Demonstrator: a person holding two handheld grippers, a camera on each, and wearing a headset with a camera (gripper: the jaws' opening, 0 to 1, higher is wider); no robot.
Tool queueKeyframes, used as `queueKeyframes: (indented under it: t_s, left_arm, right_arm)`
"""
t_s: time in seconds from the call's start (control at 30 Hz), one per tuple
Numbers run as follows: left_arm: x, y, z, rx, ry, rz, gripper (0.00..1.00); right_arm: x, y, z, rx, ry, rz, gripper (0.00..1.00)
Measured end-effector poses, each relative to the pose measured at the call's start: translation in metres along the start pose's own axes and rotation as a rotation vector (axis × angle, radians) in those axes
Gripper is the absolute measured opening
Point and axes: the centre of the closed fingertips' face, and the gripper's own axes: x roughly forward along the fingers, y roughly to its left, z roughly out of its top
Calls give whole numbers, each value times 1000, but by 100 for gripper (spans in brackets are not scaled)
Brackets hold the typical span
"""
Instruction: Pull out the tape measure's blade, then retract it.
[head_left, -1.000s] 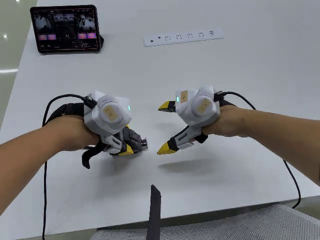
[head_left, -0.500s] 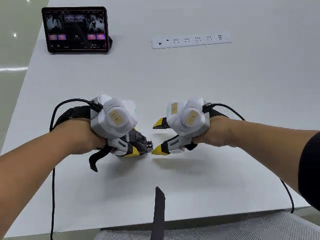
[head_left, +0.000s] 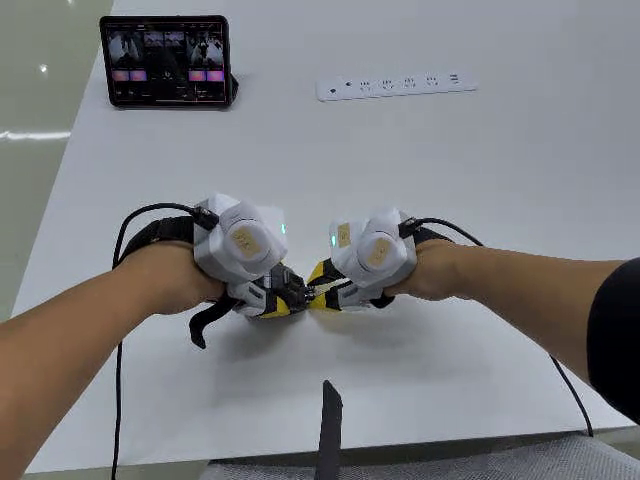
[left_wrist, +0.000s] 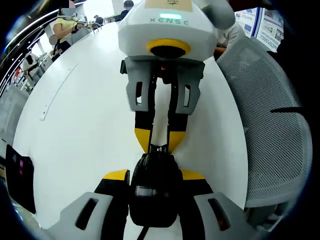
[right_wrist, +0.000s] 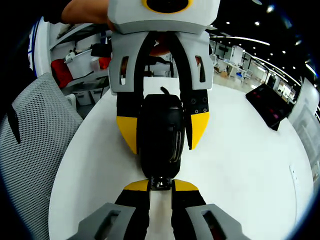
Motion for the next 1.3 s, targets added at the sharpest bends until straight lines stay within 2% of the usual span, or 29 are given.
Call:
queueKeyframes:
  t_s: [0.2,0.4,0.57,0.73,0.83,1.0,1.3]
  left_arm:
    - [1,0,-1,7,0,-1,33]
    - [1,0,-1,7,0,3,33]
    - [0,0,-2,1,-2,6,33]
    - [1,-1,-2,16,16,7,33]
    - [0,1,-2,-3,2,-5,33]
    - [1,0,-1,-7,2,-17,33]
    - [1,0,-1,-8,-2,-18,33]
  right_arm:
    - [0,0,0,74,31,15,13]
    - [0,1,0,17,21,29,12]
    - [0,0,0,26,2,35,10]
    - [-1,1,0,38,-2,35,9]
    - [-1,0,0,46,-6,29,10]
    - [-3,0,0,21,1,17,10]
    - [-6,-1,-4,21,13,20,10]
